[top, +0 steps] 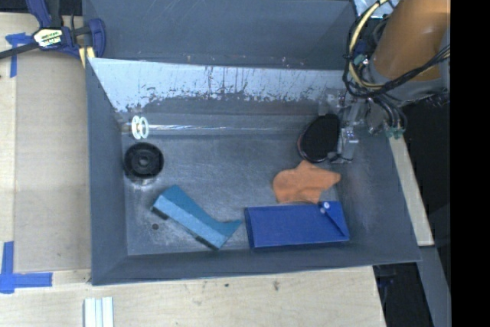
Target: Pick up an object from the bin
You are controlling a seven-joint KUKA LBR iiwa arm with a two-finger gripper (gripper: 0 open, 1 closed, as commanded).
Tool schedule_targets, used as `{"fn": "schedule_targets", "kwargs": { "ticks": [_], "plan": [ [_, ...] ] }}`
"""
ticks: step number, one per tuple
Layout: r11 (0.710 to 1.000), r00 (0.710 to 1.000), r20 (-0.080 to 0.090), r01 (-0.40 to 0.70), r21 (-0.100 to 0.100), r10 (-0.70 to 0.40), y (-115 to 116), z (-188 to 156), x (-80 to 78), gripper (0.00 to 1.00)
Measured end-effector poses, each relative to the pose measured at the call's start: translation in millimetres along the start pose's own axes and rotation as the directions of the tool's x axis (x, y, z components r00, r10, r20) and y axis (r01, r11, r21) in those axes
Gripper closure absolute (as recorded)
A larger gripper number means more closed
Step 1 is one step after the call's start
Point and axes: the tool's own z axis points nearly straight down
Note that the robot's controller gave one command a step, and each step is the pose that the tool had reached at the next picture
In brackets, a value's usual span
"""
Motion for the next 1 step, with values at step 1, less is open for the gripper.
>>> {"fn": "schedule_targets", "kwargs": {
  "ticks": [1],
  "plan": [
    [0.998,0.998,0.007,0.067,0.001,-0.067,9.0,53.5,-0.7,0.00]
  ]
}}
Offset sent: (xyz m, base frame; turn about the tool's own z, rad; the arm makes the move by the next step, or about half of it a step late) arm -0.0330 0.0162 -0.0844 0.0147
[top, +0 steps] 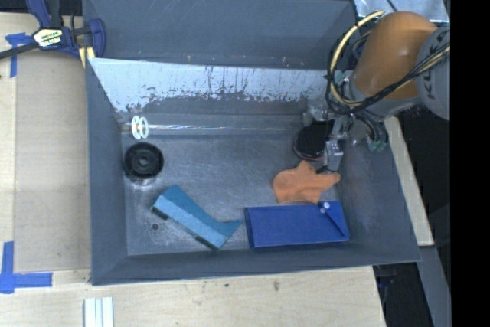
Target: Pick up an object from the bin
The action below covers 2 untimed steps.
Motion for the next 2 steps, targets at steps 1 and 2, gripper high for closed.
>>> {"fn": "schedule_targets", "kwargs": {
  "ticks": [1,2],
  "plan": [
    [0.997,0.997,-0.009,-0.078,-0.008,0.078,13.6,30.4,32.4,1.00],
    [0.997,0.997,-0.008,-0.079,-0.003,0.079,10.0,29.7,32.3,0.00]
  ]
}}
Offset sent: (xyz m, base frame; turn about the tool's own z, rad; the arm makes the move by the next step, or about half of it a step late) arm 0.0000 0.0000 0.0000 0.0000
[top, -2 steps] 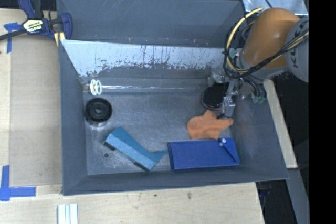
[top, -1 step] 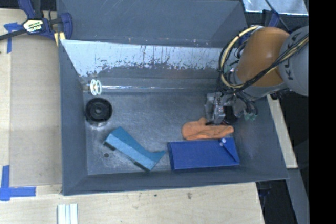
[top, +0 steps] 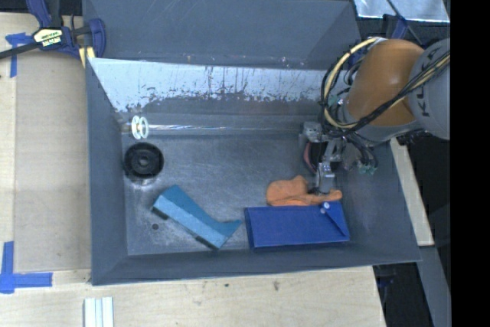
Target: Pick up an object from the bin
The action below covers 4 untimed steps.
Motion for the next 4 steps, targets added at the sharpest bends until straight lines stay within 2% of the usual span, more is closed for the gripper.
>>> {"fn": "schedule_targets", "kwargs": {
  "ticks": [1,2,3,4],
  "plan": [
    [1.000,1.000,0.000,0.000,0.000,0.000,0,0,0.0,0.00],
    [0.993,0.993,0.011,-0.116,0.003,0.116,18,-1,27.1,0.00],
    [0.996,0.996,0.001,0.088,0.001,-0.088,58,0,59.5,1.00],
    [0.996,0.996,0.001,0.089,0.001,-0.089,58,0,59.5,1.00]
  ]
}}
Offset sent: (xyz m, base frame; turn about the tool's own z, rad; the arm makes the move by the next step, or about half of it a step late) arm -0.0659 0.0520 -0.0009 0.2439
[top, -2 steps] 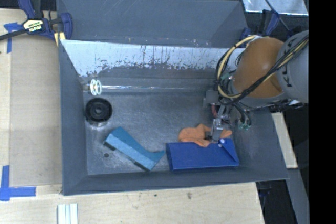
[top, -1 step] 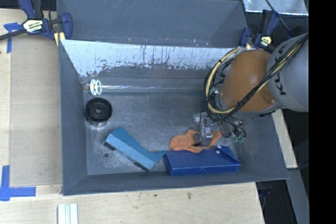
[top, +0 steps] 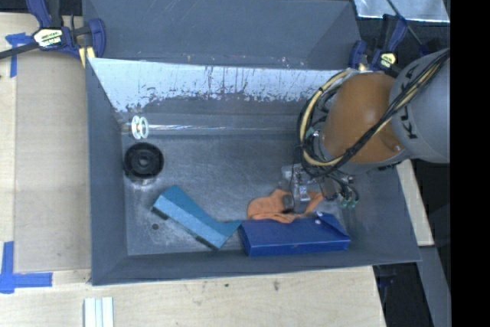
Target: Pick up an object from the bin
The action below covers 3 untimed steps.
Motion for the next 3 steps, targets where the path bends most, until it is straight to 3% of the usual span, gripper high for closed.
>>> {"fn": "schedule_targets", "kwargs": {
  "ticks": [1,2,3],
  "plan": [
    [1.000,1.000,0.002,-0.001,0.001,0.001,2,0,1.6,1.00],
    [1.000,1.000,0.002,0.027,-0.003,-0.027,16,0,17.8,1.00],
    [1.000,1.000,0.007,0.012,0.001,-0.012,11,0,40.5,1.00]
  ]
}}
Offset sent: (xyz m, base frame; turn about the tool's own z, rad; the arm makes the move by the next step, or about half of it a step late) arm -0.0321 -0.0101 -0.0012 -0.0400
